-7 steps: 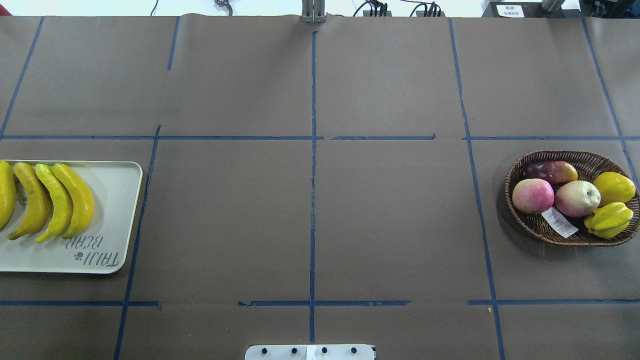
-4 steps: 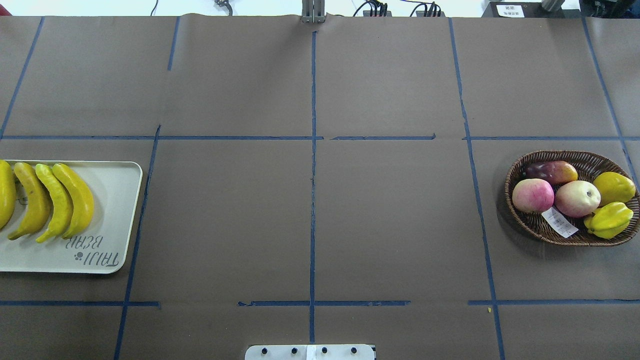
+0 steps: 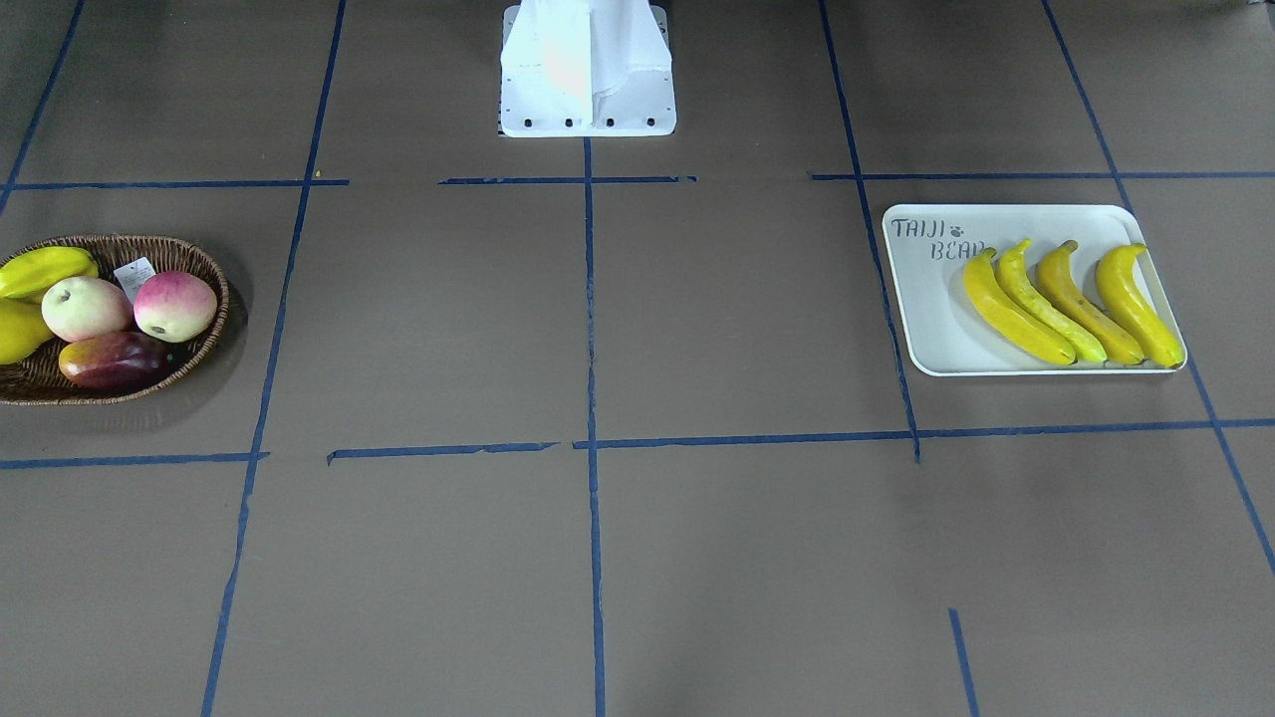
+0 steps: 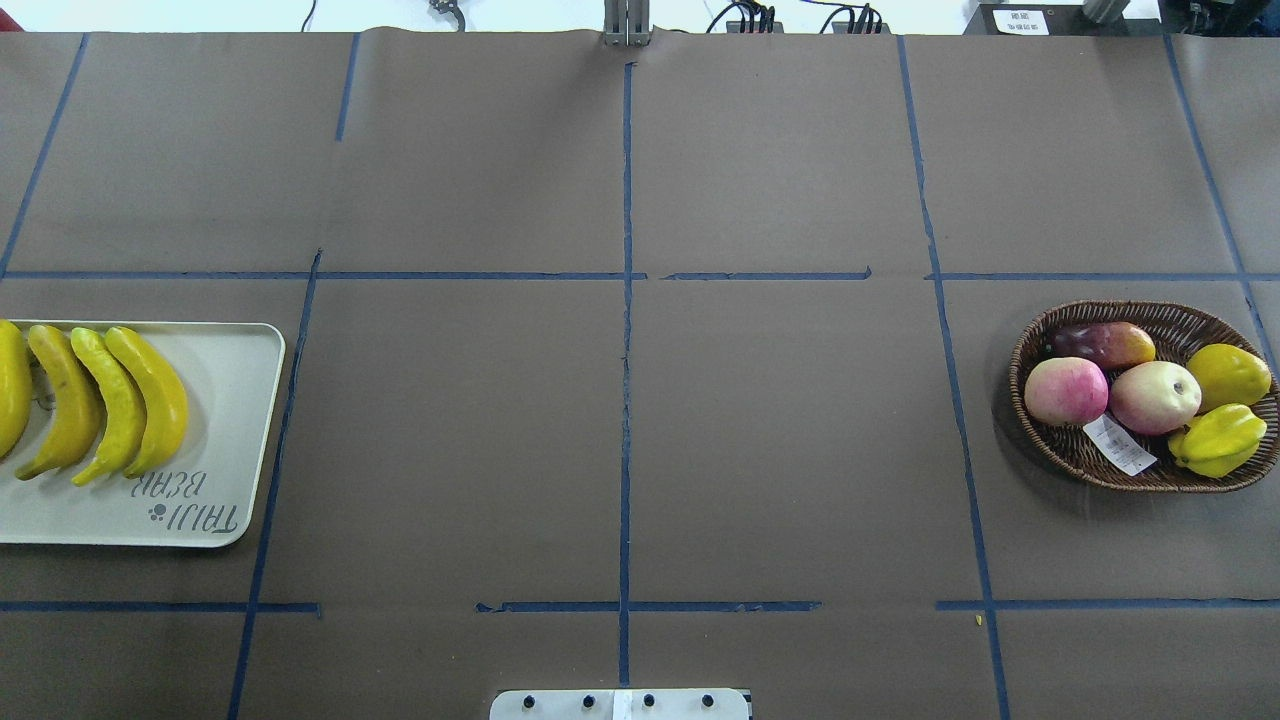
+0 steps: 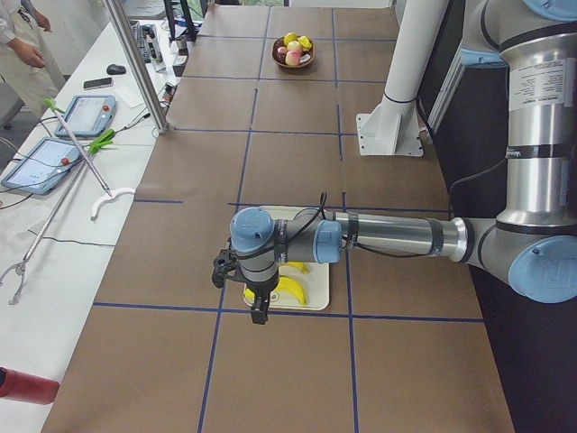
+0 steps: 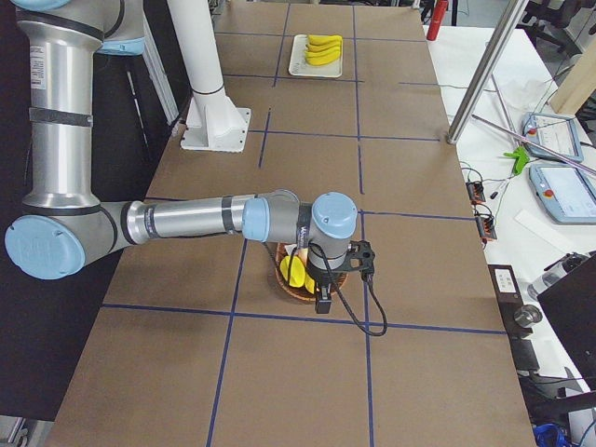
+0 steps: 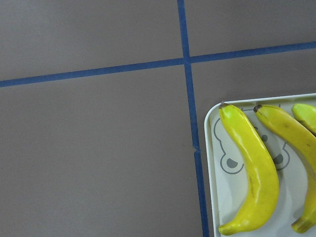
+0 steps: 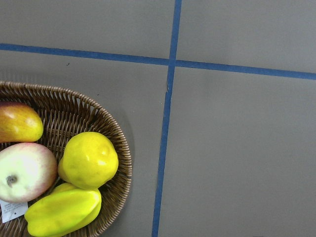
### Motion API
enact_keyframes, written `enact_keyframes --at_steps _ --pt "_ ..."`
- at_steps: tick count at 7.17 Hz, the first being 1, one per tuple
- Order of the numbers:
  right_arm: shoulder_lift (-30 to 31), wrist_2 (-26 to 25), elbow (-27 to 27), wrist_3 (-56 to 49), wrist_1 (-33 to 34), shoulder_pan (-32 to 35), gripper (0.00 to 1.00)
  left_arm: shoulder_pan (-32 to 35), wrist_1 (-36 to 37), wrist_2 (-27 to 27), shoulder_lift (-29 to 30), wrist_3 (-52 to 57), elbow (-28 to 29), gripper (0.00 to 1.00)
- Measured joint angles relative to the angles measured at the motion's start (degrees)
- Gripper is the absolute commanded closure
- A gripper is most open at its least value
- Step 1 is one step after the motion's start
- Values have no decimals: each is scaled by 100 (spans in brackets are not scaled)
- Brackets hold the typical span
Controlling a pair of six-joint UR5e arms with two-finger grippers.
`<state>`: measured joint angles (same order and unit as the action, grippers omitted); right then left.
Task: Transfer all bananas from basket to plate
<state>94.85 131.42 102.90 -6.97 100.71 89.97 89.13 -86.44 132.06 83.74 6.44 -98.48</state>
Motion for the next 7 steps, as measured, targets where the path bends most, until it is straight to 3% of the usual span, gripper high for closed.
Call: enact_keyframes --at_steps 7 --pt "6 -41 -13 -14 2 -5 0 -15 -13 39 -121 25 -127 0"
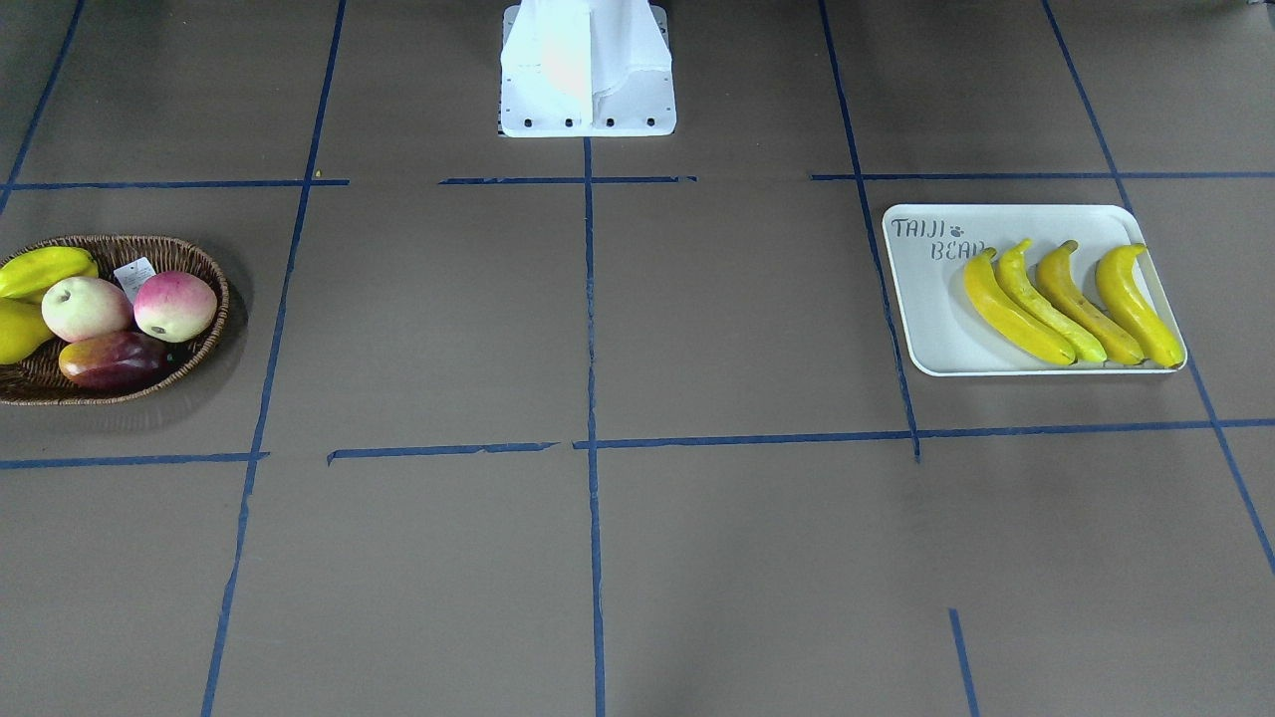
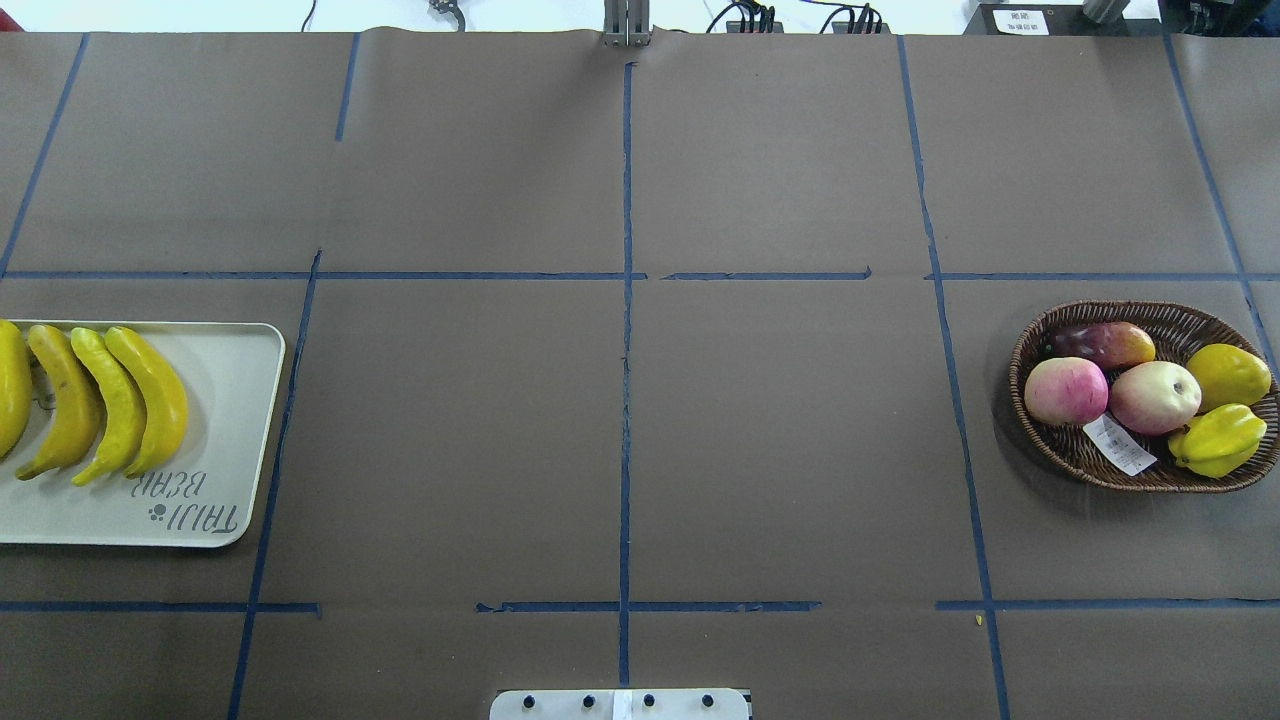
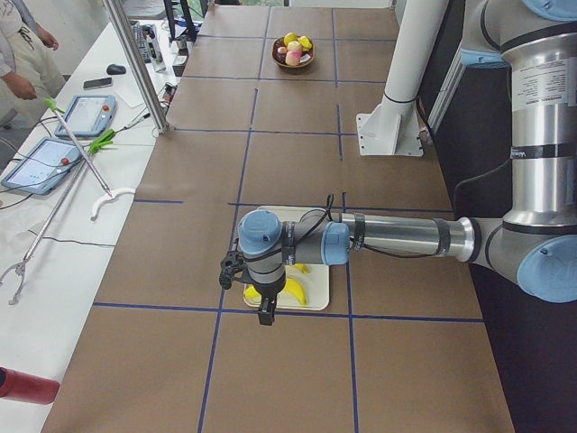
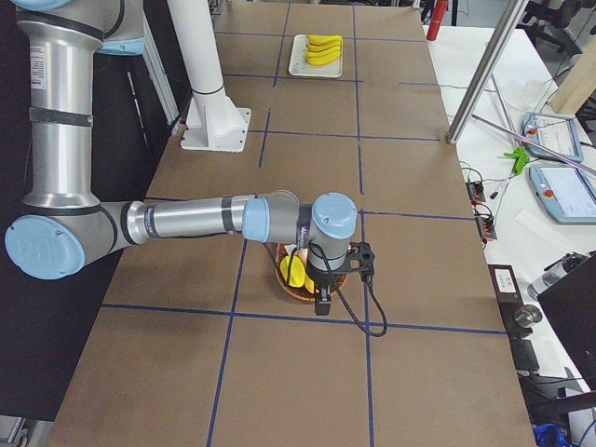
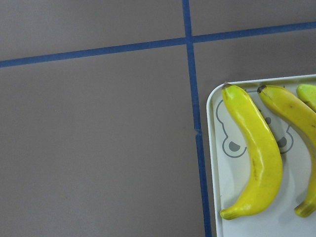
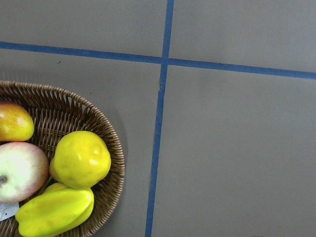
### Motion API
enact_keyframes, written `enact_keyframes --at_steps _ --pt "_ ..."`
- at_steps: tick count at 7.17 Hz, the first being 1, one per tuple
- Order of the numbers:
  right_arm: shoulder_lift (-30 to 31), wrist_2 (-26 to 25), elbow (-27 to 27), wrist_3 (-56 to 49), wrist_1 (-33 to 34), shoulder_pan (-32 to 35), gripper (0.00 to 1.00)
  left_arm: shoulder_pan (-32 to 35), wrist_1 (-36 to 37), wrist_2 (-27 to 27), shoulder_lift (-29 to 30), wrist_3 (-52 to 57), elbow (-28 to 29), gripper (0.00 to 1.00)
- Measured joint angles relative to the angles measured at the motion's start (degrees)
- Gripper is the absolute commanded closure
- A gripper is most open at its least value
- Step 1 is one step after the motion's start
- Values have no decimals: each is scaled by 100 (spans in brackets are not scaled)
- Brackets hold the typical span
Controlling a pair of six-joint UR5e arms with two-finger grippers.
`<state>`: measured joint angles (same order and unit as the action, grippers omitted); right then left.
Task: Transfer all bananas from basket to plate
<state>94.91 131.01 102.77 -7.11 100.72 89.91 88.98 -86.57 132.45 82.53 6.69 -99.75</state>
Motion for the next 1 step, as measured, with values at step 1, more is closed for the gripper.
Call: enact_keyframes --at_steps 1 --pt "1 1 -1 -1 0 0 0 0 0 0 0 0 -23 0"
